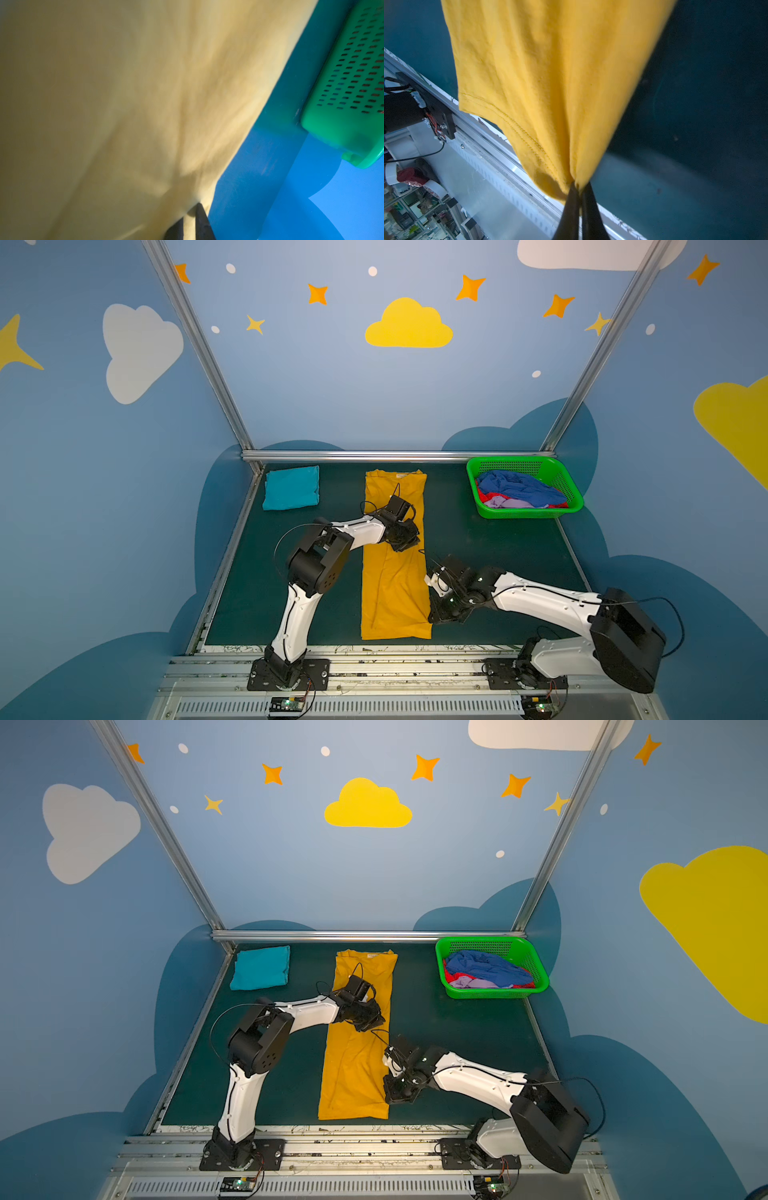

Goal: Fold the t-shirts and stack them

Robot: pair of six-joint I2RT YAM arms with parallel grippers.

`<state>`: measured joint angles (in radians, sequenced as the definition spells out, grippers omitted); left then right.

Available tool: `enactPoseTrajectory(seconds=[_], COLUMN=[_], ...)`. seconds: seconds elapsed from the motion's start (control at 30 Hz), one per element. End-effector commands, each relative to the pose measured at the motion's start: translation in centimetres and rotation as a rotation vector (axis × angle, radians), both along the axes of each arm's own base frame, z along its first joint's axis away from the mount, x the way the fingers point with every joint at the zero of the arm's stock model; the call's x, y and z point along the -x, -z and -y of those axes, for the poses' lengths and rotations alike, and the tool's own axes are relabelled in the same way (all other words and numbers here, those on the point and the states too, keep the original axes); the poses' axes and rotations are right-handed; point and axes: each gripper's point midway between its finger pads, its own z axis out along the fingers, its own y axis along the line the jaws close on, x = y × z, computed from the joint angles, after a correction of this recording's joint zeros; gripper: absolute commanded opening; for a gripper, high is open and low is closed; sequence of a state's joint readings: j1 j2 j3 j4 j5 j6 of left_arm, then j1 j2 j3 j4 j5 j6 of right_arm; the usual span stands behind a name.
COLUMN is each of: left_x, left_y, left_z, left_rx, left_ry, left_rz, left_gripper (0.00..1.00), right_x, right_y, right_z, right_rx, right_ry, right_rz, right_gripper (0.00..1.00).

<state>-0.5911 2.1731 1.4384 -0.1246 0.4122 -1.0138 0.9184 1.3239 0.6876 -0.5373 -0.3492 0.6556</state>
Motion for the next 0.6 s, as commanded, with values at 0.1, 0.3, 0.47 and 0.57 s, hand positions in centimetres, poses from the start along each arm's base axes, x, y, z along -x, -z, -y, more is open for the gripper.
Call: enactPoseTrajectory(seconds=[0.1, 0.3, 0.47, 0.57], left_x=[0.3, 0.3, 0.2, 0.1], left_y=[5.9, 6.7, 7.5, 8.0], left_z=[-4.5, -4.7, -5.0, -5.2], left_rx=[-0.161, -0.172, -0.184, -0.188], left_ry=[-0.070, -0.069, -0.068, -0.071], left_rz=[-0.095, -0.103, -0.110, -0.115], left_gripper=[0.15, 0.14, 0.14, 0.14], right_x=[4.0, 5.1, 5.8, 6.7], right_y=[0.0, -0.9, -2.4, -2.8], right_z=[4.1, 4.9, 5.2, 5.6], right_rx=[0.215, 0.286, 0.254, 0.227], right_ry=[0.145, 0.235, 0.272, 0.292], right_rz=[-0.227, -0.325, -0.345, -0.373], right_gripper=[0.03, 0.04, 0.12, 0.20])
